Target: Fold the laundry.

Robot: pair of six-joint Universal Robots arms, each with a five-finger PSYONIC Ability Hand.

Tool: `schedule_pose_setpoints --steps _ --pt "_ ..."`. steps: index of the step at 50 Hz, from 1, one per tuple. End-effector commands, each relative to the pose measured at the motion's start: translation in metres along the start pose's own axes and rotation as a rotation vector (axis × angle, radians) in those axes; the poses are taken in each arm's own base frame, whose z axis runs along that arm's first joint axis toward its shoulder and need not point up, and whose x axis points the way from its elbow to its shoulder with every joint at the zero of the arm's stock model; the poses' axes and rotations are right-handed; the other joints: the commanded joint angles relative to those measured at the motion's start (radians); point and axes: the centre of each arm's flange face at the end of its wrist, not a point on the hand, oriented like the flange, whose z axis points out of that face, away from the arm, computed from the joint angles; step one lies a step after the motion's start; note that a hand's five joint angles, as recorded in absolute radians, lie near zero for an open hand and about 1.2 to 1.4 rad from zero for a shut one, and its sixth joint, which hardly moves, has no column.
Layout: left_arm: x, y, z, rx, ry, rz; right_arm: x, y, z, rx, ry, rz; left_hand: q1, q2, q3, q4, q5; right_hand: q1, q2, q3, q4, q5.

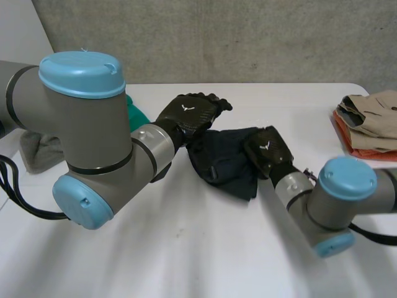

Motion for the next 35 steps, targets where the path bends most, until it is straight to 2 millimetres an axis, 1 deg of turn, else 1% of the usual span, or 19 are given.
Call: schedule_pose_setpoints --steps 1,3,4,7,8,11,12,15,16,19,20,23,24,27,28,31,32,35 --pt "0.003 -0.009 -0.002 0.029 0.009 0.008 0.051 -0.030 0.022 0.079 0.085 -0.018 0.015 0.005 0.000 0.009 -0.013 0.372 0.232 0.227 0.213 0.318" --pt "0.006 -0.014 -0.003 0.046 0.017 0.013 0.079 -0.038 0.024 0.109 0.141 -0.018 0.015 0.005 0.000 0.009 -0.013 0.372 0.232 0.227 0.213 0.318" --pt "0.007 -0.016 -0.003 0.056 0.019 0.015 0.105 -0.052 0.026 0.156 0.191 -0.010 0.015 0.005 0.000 0.009 -0.013 0.372 0.232 0.227 0.213 0.318" --pt "0.013 -0.026 -0.007 0.097 0.040 0.022 0.144 -0.070 0.026 0.223 0.254 0.017 0.018 0.008 0.003 0.012 -0.010 0.372 0.232 0.227 0.213 0.318" --pt "0.014 -0.031 -0.010 0.112 0.048 0.023 0.172 -0.075 0.024 0.256 0.303 0.039 0.018 0.008 0.003 0.012 -0.010 0.372 0.232 0.227 0.213 0.318" --pt "0.020 -0.042 -0.018 0.145 0.078 0.030 0.218 -0.077 0.020 0.305 0.382 0.058 0.018 0.008 0.003 0.012 -0.010 0.372 0.232 0.227 0.213 0.318" --pt "0.020 -0.043 -0.019 0.149 0.084 0.029 0.246 -0.074 0.015 0.335 0.429 0.069 0.018 0.008 0.003 0.012 -0.010 0.372 0.232 0.227 0.213 0.318" --pt "0.025 -0.044 -0.022 0.150 0.109 0.031 0.282 -0.066 0.009 0.376 0.473 0.081 0.018 0.008 0.003 0.012 -0.010 0.372 0.232 0.227 0.213 0.318" --pt "0.027 -0.043 -0.023 0.149 0.116 0.032 0.303 -0.055 0.006 0.390 0.487 0.087 0.018 0.008 0.003 0.012 -0.010 0.372 0.232 0.227 0.213 0.318" --pt "0.036 -0.042 -0.025 0.147 0.146 0.035 0.330 -0.028 0.000 0.379 0.499 0.092 0.018 0.008 0.003 0.012 -0.010 0.372 0.232 0.227 0.213 0.318" --pt "0.038 -0.041 -0.026 0.146 0.150 0.037 0.345 -0.008 -0.005 0.359 0.497 0.099 0.018 0.008 0.003 0.012 -0.010 0.372 0.232 0.227 0.213 0.318" --pt "0.041 -0.038 -0.027 0.137 0.159 0.036 0.359 0.020 -0.011 0.329 0.477 0.105 0.015 0.005 0.000 0.009 -0.013 0.372 0.232 0.227 0.213 0.318" --pt "0.041 -0.038 -0.027 0.136 0.161 0.036 0.362 0.042 -0.013 0.301 0.458 0.117 0.015 0.005 0.000 0.009 -0.013 0.372 0.232 0.227 0.213 0.318" --pt "0.044 -0.036 -0.028 0.131 0.176 0.037 0.366 0.075 -0.017 0.263 0.437 0.133 0.015 0.005 0.000 0.009 -0.013 0.372 0.232 0.227 0.213 0.318" --pt "0.044 -0.036 -0.028 0.130 0.178 0.037 0.368 0.096 -0.021 0.238 0.430 0.145 0.015 0.005 0.000 0.009 -0.013 0.372 0.232 0.227 0.213 0.318" --pt "0.049 -0.033 -0.029 0.124 0.195 0.037 0.369 0.122 -0.029 0.202 0.425 0.165 0.015 0.005 0.000 0.009 -0.013 0.372 0.232 0.227 0.213 0.318" --pt "0.050 -0.033 -0.029 0.124 0.197 0.038 0.371 0.136 -0.035 0.182 0.429 0.166 0.015 0.005 0.000 0.009 -0.013 0.372 0.232 0.227 0.213 0.318" --pt "0.052 -0.032 -0.029 0.128 0.203 0.041 0.373 0.150 -0.042 0.164 0.436 0.173 0.015 0.005 0.000 0.009 -0.013 0.372 0.232 0.227 0.213 0.318"
